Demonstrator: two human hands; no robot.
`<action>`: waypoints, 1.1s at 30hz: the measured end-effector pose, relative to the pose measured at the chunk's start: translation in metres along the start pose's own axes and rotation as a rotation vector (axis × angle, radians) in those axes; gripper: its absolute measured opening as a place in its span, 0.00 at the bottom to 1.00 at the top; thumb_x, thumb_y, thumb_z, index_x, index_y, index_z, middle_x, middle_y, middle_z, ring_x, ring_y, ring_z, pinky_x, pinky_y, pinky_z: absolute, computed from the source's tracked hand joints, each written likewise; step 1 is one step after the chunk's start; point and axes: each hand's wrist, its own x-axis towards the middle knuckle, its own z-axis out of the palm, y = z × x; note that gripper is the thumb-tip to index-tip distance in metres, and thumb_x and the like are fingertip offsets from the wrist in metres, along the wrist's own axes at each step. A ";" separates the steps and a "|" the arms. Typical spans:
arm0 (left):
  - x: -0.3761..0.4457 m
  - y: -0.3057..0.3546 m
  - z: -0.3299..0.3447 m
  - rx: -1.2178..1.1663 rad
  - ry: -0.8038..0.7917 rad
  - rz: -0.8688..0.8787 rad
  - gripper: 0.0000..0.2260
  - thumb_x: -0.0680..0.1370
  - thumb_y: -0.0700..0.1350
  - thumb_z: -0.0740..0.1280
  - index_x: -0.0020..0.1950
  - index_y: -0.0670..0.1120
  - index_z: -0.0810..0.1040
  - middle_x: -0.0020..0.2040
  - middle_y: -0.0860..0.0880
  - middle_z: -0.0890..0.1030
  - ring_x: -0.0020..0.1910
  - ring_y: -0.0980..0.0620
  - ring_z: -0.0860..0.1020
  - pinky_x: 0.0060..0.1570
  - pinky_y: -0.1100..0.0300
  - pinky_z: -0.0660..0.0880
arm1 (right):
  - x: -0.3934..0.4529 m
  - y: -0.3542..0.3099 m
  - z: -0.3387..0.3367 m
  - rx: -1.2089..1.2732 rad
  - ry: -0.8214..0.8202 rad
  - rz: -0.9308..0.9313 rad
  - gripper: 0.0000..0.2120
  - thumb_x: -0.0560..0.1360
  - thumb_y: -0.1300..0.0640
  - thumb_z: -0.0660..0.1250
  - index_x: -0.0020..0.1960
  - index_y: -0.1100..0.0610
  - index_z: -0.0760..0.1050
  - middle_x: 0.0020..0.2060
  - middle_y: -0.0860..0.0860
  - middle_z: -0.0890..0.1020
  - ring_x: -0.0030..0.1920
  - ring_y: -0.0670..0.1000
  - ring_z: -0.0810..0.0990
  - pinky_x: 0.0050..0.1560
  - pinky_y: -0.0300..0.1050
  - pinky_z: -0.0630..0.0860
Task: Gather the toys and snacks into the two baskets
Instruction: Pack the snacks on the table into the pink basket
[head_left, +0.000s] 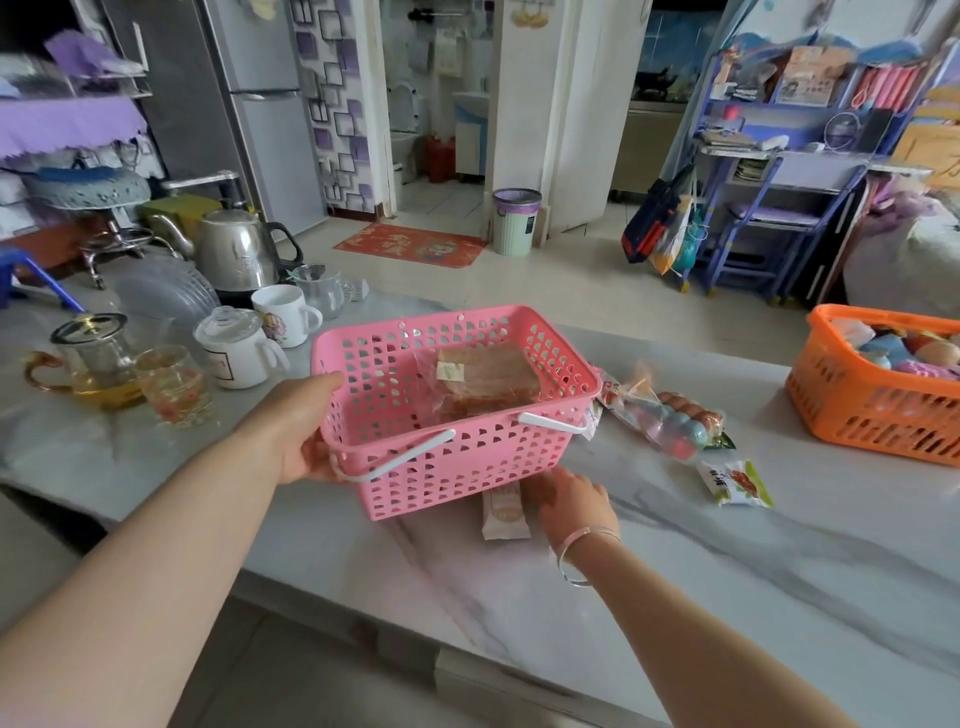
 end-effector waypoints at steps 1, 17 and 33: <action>0.000 0.000 -0.003 0.000 -0.001 0.001 0.12 0.82 0.51 0.58 0.51 0.46 0.78 0.48 0.39 0.84 0.41 0.41 0.82 0.36 0.43 0.81 | 0.002 0.004 0.000 0.022 0.009 0.017 0.20 0.72 0.52 0.53 0.62 0.52 0.71 0.56 0.55 0.78 0.59 0.61 0.73 0.55 0.49 0.68; -0.044 -0.007 -0.012 0.048 -0.074 0.008 0.12 0.81 0.51 0.63 0.46 0.45 0.79 0.44 0.40 0.84 0.41 0.40 0.82 0.41 0.44 0.80 | -0.035 -0.030 -0.138 0.385 0.570 -0.354 0.22 0.74 0.65 0.65 0.67 0.56 0.70 0.56 0.57 0.78 0.59 0.58 0.72 0.59 0.51 0.69; -0.046 -0.018 -0.013 0.093 -0.056 0.019 0.15 0.83 0.50 0.57 0.47 0.43 0.77 0.40 0.40 0.82 0.36 0.42 0.80 0.38 0.49 0.78 | -0.066 -0.069 -0.126 -0.203 -0.202 -0.641 0.18 0.79 0.42 0.53 0.68 0.38 0.67 0.71 0.40 0.64 0.73 0.46 0.56 0.75 0.52 0.50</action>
